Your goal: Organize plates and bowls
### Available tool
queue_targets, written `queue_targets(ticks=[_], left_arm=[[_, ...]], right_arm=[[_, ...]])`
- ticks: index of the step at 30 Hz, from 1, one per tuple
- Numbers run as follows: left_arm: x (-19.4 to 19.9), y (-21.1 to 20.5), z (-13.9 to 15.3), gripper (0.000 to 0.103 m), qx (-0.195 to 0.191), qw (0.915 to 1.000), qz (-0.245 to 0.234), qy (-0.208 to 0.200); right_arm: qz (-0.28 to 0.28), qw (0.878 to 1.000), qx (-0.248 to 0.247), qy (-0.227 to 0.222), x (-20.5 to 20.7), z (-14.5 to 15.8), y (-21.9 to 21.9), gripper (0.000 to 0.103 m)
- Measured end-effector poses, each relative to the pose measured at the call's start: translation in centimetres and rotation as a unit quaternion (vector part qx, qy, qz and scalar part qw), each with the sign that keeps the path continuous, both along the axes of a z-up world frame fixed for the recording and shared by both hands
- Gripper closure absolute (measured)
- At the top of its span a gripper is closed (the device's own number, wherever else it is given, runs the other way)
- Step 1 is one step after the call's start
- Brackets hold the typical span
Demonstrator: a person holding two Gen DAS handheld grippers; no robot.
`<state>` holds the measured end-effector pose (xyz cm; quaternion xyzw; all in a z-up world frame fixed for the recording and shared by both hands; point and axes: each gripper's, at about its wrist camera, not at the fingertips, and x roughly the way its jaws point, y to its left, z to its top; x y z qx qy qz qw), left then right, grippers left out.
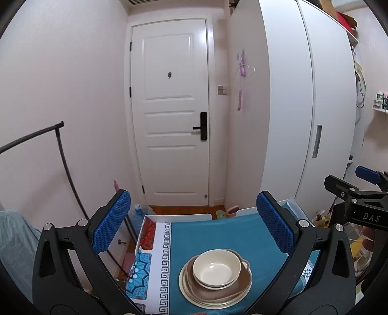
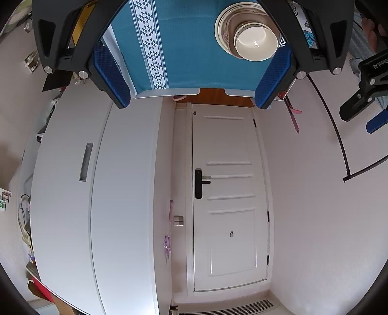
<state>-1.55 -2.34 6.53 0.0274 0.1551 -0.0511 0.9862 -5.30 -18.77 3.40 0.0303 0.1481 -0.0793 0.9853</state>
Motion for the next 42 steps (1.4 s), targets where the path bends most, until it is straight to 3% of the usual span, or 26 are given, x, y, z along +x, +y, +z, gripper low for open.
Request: queue_targets(ticks=[26,42], left_arm=[[1.2,0.7,0.1,0.000,0.005,0.9999,-0.013,-0.005],[2.4,0.8,0.0,0.000,0.021,0.9997,0.009,-0.011]], right_arm=[[-0.002,1.000,0.003,0.005,0.5,0.3,-0.4,0.001],[-0.001,1.000,0.005,0.009,1.0,0.3,-0.7,0.001]])
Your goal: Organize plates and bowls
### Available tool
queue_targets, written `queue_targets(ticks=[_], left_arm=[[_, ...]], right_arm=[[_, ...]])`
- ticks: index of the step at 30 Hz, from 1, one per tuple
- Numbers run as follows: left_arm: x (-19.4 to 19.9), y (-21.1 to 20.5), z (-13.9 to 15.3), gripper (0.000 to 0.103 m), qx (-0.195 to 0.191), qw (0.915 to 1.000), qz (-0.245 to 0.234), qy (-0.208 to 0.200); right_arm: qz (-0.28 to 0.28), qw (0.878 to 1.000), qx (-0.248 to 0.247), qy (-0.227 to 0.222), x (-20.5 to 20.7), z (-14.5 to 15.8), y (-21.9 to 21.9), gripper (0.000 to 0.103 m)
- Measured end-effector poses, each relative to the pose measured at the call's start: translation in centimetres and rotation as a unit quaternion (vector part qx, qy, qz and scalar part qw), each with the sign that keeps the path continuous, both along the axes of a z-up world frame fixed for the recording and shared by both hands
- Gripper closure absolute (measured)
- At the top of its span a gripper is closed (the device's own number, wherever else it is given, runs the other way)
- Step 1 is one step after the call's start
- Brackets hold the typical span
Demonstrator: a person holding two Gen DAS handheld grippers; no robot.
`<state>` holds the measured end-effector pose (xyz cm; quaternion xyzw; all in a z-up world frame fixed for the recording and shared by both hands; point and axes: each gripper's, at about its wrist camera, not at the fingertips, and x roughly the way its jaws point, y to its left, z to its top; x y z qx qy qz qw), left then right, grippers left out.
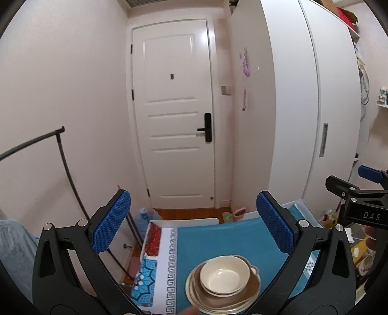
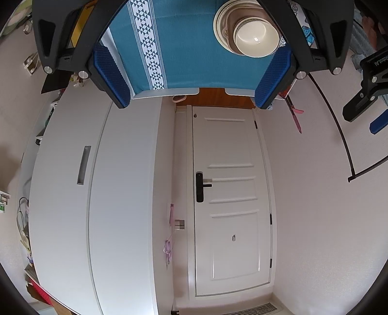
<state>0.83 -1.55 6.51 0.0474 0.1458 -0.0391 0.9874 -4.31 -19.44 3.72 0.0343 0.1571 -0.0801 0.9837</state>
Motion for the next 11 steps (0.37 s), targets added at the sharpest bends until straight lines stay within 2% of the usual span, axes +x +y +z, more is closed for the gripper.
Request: queue_targets(ticks=[4,11], left_arm=[[0.0,-0.2,0.1,0.000,0.010,0.9998,0.007,-0.017],[1.4,-0.1,-0.1,0.000,0.007,0.9999,0.003,-0.012]], right_arm=[[0.000,1.000,0.002,0.003,0.4,-0.1,-0.2,0.001],[0.002,1.000,0.002,0.011,1.8,-0.1,-0.2,0.001]])
